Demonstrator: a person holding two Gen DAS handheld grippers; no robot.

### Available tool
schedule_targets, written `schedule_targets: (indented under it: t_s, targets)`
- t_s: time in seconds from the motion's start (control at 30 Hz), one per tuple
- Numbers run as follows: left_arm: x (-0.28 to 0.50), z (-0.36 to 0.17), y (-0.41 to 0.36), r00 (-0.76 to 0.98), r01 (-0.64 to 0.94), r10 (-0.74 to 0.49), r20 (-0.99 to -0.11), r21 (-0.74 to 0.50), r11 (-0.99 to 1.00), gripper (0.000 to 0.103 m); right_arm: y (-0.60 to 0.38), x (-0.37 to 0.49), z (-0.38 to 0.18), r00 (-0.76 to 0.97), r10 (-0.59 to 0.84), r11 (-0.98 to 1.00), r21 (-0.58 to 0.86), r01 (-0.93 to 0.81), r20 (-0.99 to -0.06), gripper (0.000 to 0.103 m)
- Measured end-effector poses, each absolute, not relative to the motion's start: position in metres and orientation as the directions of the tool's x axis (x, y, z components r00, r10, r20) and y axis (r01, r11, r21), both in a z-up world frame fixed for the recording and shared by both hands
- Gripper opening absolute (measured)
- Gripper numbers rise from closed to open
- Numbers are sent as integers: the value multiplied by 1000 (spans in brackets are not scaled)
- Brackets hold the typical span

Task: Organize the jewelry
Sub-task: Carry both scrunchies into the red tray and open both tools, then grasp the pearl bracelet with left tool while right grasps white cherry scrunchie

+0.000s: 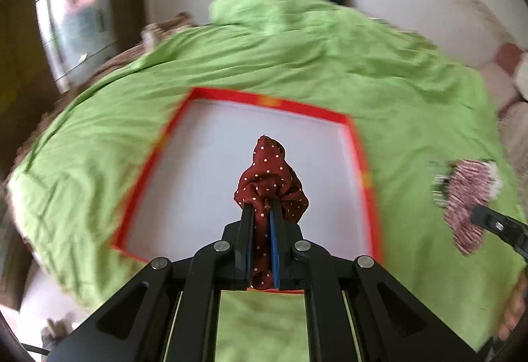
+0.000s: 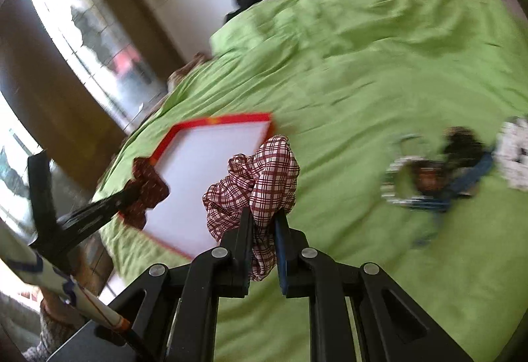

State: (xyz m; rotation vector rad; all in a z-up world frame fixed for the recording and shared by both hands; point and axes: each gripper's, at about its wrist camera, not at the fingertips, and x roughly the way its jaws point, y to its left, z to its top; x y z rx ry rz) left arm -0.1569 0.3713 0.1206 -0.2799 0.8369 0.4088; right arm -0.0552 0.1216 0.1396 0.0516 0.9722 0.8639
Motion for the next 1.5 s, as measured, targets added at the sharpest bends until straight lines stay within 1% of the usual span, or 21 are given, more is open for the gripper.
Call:
schedule_targets:
  t_s: [0.13, 0.37, 0.5, 0.6, 0.67, 0.7, 0.73, 0.77, 0.8, 0.83, 0.87, 0.9, 0.93, 1.0, 1.23, 1.4, 1.5]
  targets:
    - [-166, 100, 416, 544, -525, 283, -790, -57, 849, 8, 169, -67, 124, 195, 666, 632, 405, -661, -720, 13]
    - [-170, 76, 451, 505, -572, 269, -820, -85, 816, 8, 225, -75, 83, 111, 621, 615, 393, -684, -776, 13]
    - [-170, 73, 460, 513, -579, 250, -821, -116, 807, 10, 238, -80, 71, 114, 589, 621, 357, -698, -800, 14]
    - [-172, 72, 462, 520, -583, 241, -820, -135, 801, 12, 238, -81, 66, 137, 565, 636, 324, -700, -814, 16]
    - [-174, 74, 461, 526, -585, 247, -814, -135, 799, 16, 236, -80, 66, 154, 557, 646, 309, -698, -816, 17]
    - [-174, 75, 460, 527, -585, 247, -813, -136, 800, 20, 236, -80, 67, 164, 554, 650, 301, -698, -817, 22]
    - [-174, 77, 460, 529, -585, 247, -811, -138, 799, 27, 234, -80, 68, 175, 553, 653, 293, -699, -814, 32]
    - [-175, 79, 458, 533, -586, 248, -809, -141, 798, 31, 233, -81, 71, 183, 555, 654, 290, -699, -811, 37]
    - [-176, 81, 458, 539, -587, 249, -805, -146, 797, 35, 232, -80, 74, 193, 560, 655, 288, -699, -806, 47]
    - [-178, 84, 456, 545, -586, 250, -800, -151, 796, 37, 230, -81, 78, 204, 568, 655, 287, -699, -798, 58]
    - [-179, 88, 454, 550, -587, 249, -797, -156, 795, 39, 228, -83, 81, 215, 574, 655, 286, -699, -790, 62]
    - [-181, 92, 452, 555, -588, 246, -795, -166, 792, 43, 227, -84, 85, 226, 580, 655, 282, -701, -783, 65]
    - [-183, 95, 452, 560, -589, 244, -792, -174, 790, 48, 224, -86, 89, 236, 585, 651, 276, -707, -776, 65]
    - [-187, 103, 448, 575, -590, 242, -781, -192, 784, 51, 221, -91, 96, 249, 590, 647, 264, -715, -768, 65]
    - [-194, 132, 410, 599, -565, 261, -757, -169, 807, 52, 181, -101, 111, 292, 606, 664, 268, -698, -740, 65]
    - [-184, 152, 356, 639, -472, 228, -734, -141, 870, 54, 127, -98, 110, 348, 585, 719, 270, -640, -733, 65]
    - [-168, 158, 316, 656, -393, 182, -732, -126, 911, 56, 80, -88, 106, 389, 554, 771, 277, -573, -736, 65]
